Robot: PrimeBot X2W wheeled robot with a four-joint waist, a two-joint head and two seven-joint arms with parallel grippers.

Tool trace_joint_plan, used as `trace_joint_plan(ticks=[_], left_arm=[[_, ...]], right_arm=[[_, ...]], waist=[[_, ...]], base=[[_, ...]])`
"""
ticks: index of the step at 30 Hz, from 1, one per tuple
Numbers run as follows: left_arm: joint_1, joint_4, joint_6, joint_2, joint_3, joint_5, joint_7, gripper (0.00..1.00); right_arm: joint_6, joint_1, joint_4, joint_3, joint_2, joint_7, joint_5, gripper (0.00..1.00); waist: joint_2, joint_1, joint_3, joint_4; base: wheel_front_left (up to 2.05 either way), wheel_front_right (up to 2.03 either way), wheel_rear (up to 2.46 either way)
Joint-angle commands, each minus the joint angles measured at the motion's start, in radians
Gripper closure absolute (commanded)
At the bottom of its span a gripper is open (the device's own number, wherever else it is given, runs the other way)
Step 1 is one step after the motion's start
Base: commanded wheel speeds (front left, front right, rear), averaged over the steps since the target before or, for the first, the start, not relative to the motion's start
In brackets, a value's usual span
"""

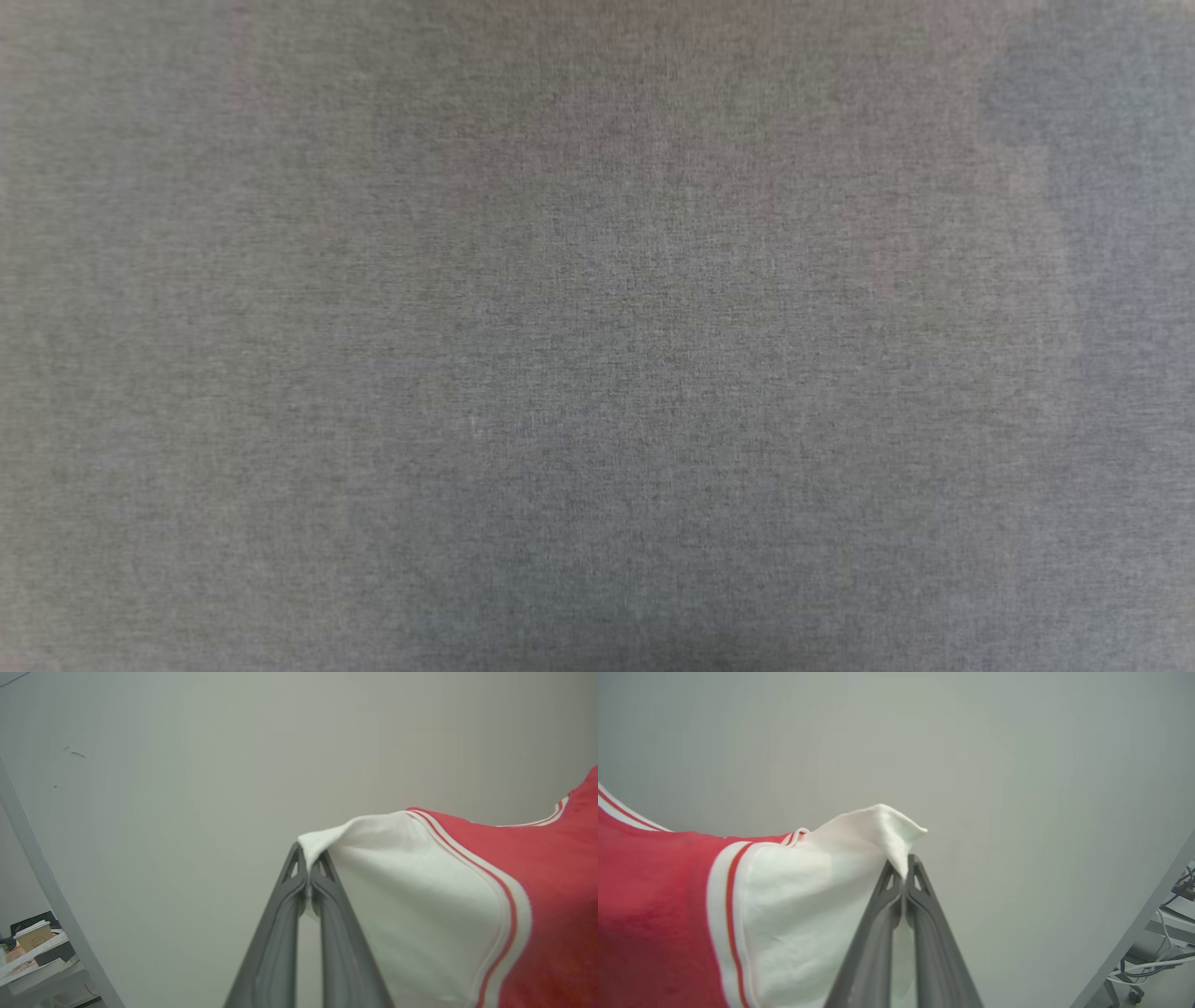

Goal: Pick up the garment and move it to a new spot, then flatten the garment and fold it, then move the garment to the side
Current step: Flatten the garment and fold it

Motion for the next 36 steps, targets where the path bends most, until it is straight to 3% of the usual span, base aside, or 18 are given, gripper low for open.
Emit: trace_joint_plan(ticks=[1, 10, 19, 29, 36], left_arm=[[-0.022, 0.014, -0.001, -0.006, 0.010, 0.003, -0.018, 1.00], [0.034, 0.102, -0.029, -0.011, 0.004, -0.014, -0.071, 1.00], [0.279, 0.107, -0.031, -0.013, 0.002, -0.053, -0.116, 1.00], [0.785, -0.138, 0.088, 0.040, 0.107, -0.049, -0.121, 1.00], [1.191, -0.298, 0.159, 0.042, 0.161, -0.055, -0.122, 1.00]], right_arm=[[0.000, -0.026, 0.021, -0.001, 0.014, -0.022, -0.010, 1.00], [0.000, -0.050, 0.149, 0.090, 0.050, -0.113, 0.005, 1.00], [0.000, 0.144, 0.178, 0.222, 0.090, -0.195, 0.080, 1.00], [0.000, 0.473, 0.081, 0.388, 0.025, -0.248, 0.226, 1.00], [0.000, 0.765, 0.001, 0.410, -0.002, -0.289, 0.317, 1.00]], waist=[[-0.0001, 0.0000, 0.056, -0.019], [-0.0001, 0.0000, 0.100, -0.012], [-0.0001, 0.0000, 0.046, -0.015], [-0.0001, 0.0000, -0.091, -0.015], [-0.0001, 0.0000, -0.229, -0.018]], base=[[0.00, 0.00, 0.00], [0.00, 0.00, 0.00], [0.00, 0.00, 0.00], [0.00, 0.00, 0.00], [0.00, 0.00, 0.00]])
